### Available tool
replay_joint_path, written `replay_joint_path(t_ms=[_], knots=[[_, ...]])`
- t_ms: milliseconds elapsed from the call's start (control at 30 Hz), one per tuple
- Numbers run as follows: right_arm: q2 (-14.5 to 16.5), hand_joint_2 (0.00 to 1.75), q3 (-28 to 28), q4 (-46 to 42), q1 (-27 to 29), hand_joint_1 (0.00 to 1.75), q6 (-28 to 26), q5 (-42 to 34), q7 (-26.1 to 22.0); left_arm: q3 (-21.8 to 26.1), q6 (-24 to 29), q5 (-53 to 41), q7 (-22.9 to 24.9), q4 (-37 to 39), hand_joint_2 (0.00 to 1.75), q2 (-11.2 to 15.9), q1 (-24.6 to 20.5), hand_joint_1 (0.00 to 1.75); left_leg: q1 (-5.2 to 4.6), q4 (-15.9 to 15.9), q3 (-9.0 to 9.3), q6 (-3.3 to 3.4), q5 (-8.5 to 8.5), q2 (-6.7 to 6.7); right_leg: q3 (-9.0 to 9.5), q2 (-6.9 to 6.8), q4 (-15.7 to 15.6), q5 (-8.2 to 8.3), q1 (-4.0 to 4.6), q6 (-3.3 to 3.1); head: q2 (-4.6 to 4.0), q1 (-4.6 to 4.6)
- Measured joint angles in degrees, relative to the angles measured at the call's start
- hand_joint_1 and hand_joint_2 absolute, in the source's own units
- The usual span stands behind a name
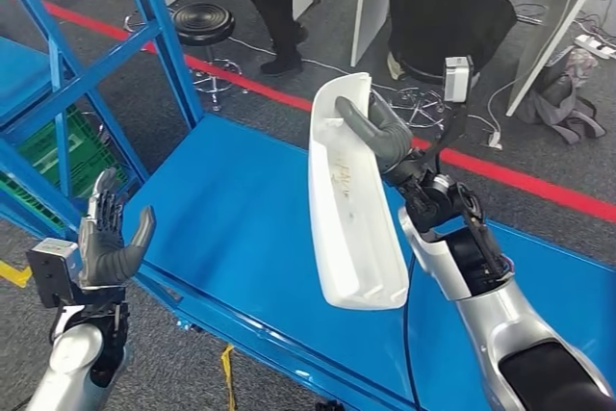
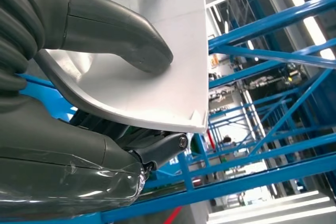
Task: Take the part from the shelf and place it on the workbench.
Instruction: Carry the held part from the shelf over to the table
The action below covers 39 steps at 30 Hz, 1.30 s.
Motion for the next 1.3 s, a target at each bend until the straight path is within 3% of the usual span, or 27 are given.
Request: replay_joint_path(t_ms=[33, 100, 167, 200, 267, 333, 400, 433, 467, 533, 567, 633, 700, 767, 833, 867, 900, 933, 967, 1000, 1067, 1133, 1200, 1233, 1300], knots=[[0.00, 1.75, -0.01, -0.18, 0.02, 1.75, -0.04, -0.05, 0.10, 0.00, -0.05, 0.01, -0.01, -0.06, 1.75, -0.02, -0.05, 0.00, 0.09, 0.28, -0.08, -0.40, -0.23, -0.55, 2.09, 1.22, -3.80, 1.31, -0.23, 0.18, 0.00, 0.09], [0.00, 1.75, -0.01, -0.56, 0.08, 1.75, -0.17, -0.14, 0.34, 0.01, -0.28, 0.04, -0.01, -0.19, 1.75, -0.09, -0.16, 0.00, 0.34, 0.76, -0.70, -1.25, -0.38, -1.55, 4.31, 3.02, -7.74, 1.70, -0.32, 0.11, 0.00, 0.09], [0.01, 1.75, 0.06, -0.99, 0.07, 1.75, -0.29, -0.15, 0.51, 0.01, -0.48, 0.07, 0.00, -0.31, 1.75, -0.16, -0.13, 0.00, 0.66, 0.76, -1.27, -2.08, -0.17, -2.63, 4.61, 2.37, -8.03, 1.26, -0.01, -0.59, 0.00, 0.00], [0.02, 1.75, 0.08, -1.21, 0.01, 1.75, -0.32, -0.15, 0.53, 0.01, -0.51, 0.07, 0.00, -0.37, 1.75, -0.17, -0.10, 0.00, 0.77, 0.99, -1.41, -2.43, -0.30, -2.26, 4.75, 1.74, -8.14, 1.23, 0.05, -0.96, 0.00, -0.06], [0.04, 1.75, 0.02, -1.59, -0.15, 1.75, -0.36, -0.16, 0.52, 0.01, -0.53, 0.07, -0.02, -0.48, 1.75, -0.19, -0.22, 0.00, 0.62, 4.32, -3.13, -2.91, -1.84, 0.48, 5.27, 0.23, -8.49, 1.10, 0.06, -1.89, 0.00, -0.60], [0.04, 1.75, -0.02, -1.81, -0.12, 1.75, -0.40, -0.18, 0.55, 0.01, -0.56, 0.07, -0.02, -0.52, 1.75, -0.20, -0.32, 0.00, 0.46, 12.10, -7.53, -3.14, -4.82, 3.17, 5.49, -1.25, -8.58, 0.89, 0.42, -2.53, 0.00, -1.41], [0.04, 1.75, 0.02, -1.90, 0.02, 1.75, -0.50, -0.18, 0.66, 0.01, -0.60, 0.07, -0.02, -0.52, 1.75, -0.22, -0.20, 0.00, 0.42, 18.26, -11.54, -3.08, -6.19, 3.56, 5.56, -2.74, -8.58, 0.70, 0.83, -2.84, 0.00, -1.80], [0.04, 1.75, 0.03, -1.92, 0.06, 1.75, -0.54, -0.19, 0.70, 0.01, -0.62, 0.07, -0.02, -0.52, 1.75, -0.23, -0.14, 0.00, 0.37, 18.32, -12.02, -2.93, -5.37, 3.61, 5.64, -3.46, -8.58, 0.60, 1.00, -2.95, 0.00, -1.86], [0.04, 1.75, 0.03, -1.99, 0.08, 1.75, -0.57, -0.19, 0.78, 0.01, -0.62, 0.07, -0.02, -0.52, 1.75, -0.23, -0.12, 0.00, 0.29, 15.88, -11.11, -2.69, -3.56, 3.79, 5.78, -4.15, -8.58, 0.49, 1.15, -3.00, 0.00, -1.89], [0.04, 1.75, 0.02, -2.27, 0.07, 1.75, -0.58, -0.22, 0.87, 0.02, -0.62, 0.05, -0.02, -0.57, 1.75, -0.23, -0.15, 0.00, -0.28, 7.34, -7.04, -1.98, 0.44, 6.00, 6.14, -5.35, -8.56, 0.17, 1.47, -2.90, 0.00, -1.95], [0.04, 1.75, 0.01, -2.45, 0.05, 1.75, -0.61, -0.25, 0.92, 0.02, -0.62, 0.00, -0.02, -0.65, 1.75, -0.26, -0.19, 0.00, -0.66, 3.90, -5.35, -1.62, 1.65, 7.12, 6.29, -5.88, -8.57, -0.02, 1.64, -2.74, 0.00, -1.93], [0.04, 1.75, 0.00, -2.76, 0.08, 1.75, -0.69, -0.42, 1.03, 0.02, -0.61, -0.21, -0.01, -0.84, 1.75, -0.30, -0.27, 0.00, -1.28, 1.21, -4.14, -1.11, 2.09, 8.03, 6.56, -6.94, -8.62, -0.37, 1.94, -2.30, 0.00, -1.78], [0.04, 1.75, 0.00, -2.99, 0.16, 1.75, -0.77, -0.71, 1.14, 0.02, -0.60, -0.41, 0.01, -0.96, 1.75, -0.34, -0.26, 0.00, -1.18, 0.98, -4.05, -0.69, 2.26, 6.47, 6.71, -7.67, -8.57, -0.80, 1.80, -1.72, 0.00, -1.62], [0.02, 1.75, -0.03, -3.20, 0.23, 1.75, -0.80, -0.97, 1.18, 0.03, -0.56, -0.49, 0.02, -1.12, 1.75, -0.40, -0.28, 0.00, -0.85, 0.65, -3.70, -0.19, 2.45, 5.15, 5.65, -5.69, -5.88, -2.69, 1.48, -1.15, 0.00, -1.40], [-0.02, 1.75, -0.06, -3.32, 0.44, 1.75, -0.82, -1.09, 1.21, 0.02, -0.53, -0.54, 0.03, -1.25, 1.75, -0.54, -0.32, 0.00, -0.71, 0.57, -3.51, 0.15, 2.46, 3.83, 2.23, -2.77, 1.64, -6.35, 1.31, -0.82, 0.00, -0.86], [-0.03, 1.75, -0.05, -3.34, 0.67, 1.75, -0.83, -1.11, 1.26, 0.02, -0.56, -0.54, 0.04, -1.26, 1.75, -0.63, -0.30, 0.00, -0.72, 0.59, -3.48, 0.25, 2.44, 3.08, 0.15, -2.13, 5.86, -7.91, 1.30, -0.74, 0.00, -0.62], [-0.04, 1.75, -0.05, -3.34, 0.94, 1.75, -0.88, -1.11, 1.31, 0.01, -0.58, -0.55, 0.05, -1.26, 1.75, -0.73, -0.26, 0.00, -0.73, 0.61, -3.45, 0.30, 2.41, 2.26, -1.38, -1.86, 8.65, -8.52, 1.30, -0.70, 0.00, -0.48], [-0.04, 1.75, -0.04, -3.35, 1.18, 1.75, -0.99, -1.11, 1.38, 0.01, -0.60, -0.55, 0.05, -1.26, 1.75, -0.80, -0.24, 0.00, -0.73, 0.64, -3.39, 0.31, 2.38, 1.37, -1.96, -1.74, 9.28, -7.97, 1.28, -0.75, 0.00, -0.36], [-0.04, 1.75, -0.04, -3.41, 1.33, 1.75, -1.14, -1.12, 1.46, 0.01, -0.62, -0.54, 0.06, -1.26, 1.75, -0.85, -0.22, 0.00, -0.72, 0.68, -3.28, 0.27, 2.35, 0.48, -1.41, -1.58, 7.44, -6.28, 1.27, -0.86, 0.00, -0.20], [-0.04, 1.75, -0.05, -3.55, 1.38, 1.75, -1.36, -1.13, 1.56, 0.01, -0.64, -0.54, 0.06, -1.26, 1.75, -0.87, -0.22, 0.00, -0.71, 0.74, -3.12, 0.18, 2.26, -0.42, 0.16, -1.03, 3.50, -3.74, 1.24, -1.03, 0.00, 0.03], [-0.05, 1.75, -0.05, -3.85, 1.37, 1.75, -1.69, -1.15, 1.76, 0.02, -0.75, -0.54, 0.04, -1.26, 1.75, -0.91, -0.28, 0.00, -0.68, 0.92, -3.00, -0.16, 2.08, -1.93, 3.69, 1.66, -4.48, -0.16, 1.02, -1.42, 0.00, 0.24], [-0.06, 1.75, -0.02, -4.07, 1.40, 1.75, -1.87, -1.16, 1.91, 0.02, -0.93, -0.52, 0.00, -1.27, 1.75, -0.95, -0.37, 0.00, -0.41, 1.05, -3.47, -0.71, 2.14, -3.19, 5.54, 3.33, -7.82, 0.20, 1.01, -1.70, 0.00, 0.30], [-0.03, 1.75, 0.08, -4.36, 1.43, 1.75, -1.94, -1.16, 1.95, 0.02, -1.03, -0.51, -0.02, -1.30, 1.75, -0.97, -0.40, 0.00, -0.15, 0.98, -3.95, -1.37, 2.29, -4.12, 6.19, 2.26, -8.56, 0.06, 1.06, -2.03, 0.00, 0.37], [-0.02, 1.75, 0.11, -4.53, 1.42, 1.75, -1.95, -1.16, 1.93, 0.02, -1.02, -0.50, -0.06, -1.31, 1.75, -0.97, -0.42, 0.00, -0.27, 1.39, -4.23, -1.64, 1.98, -3.25, 6.45, 1.54, -8.93, 0.17, 0.98, -2.31, 0.00, 0.27], [0.01, 1.75, 0.09, -4.80, 1.31, 1.75, -1.95, -1.16, 1.88, 0.03, -0.96, -0.44, -0.15, -1.33, 1.75, -0.96, -0.64, 0.00, -0.56, 5.58, -6.46, -2.04, -0.26, 0.37, 6.94, -0.11, -9.63, 0.35, 0.84, -2.91, 0.00, -0.34]])
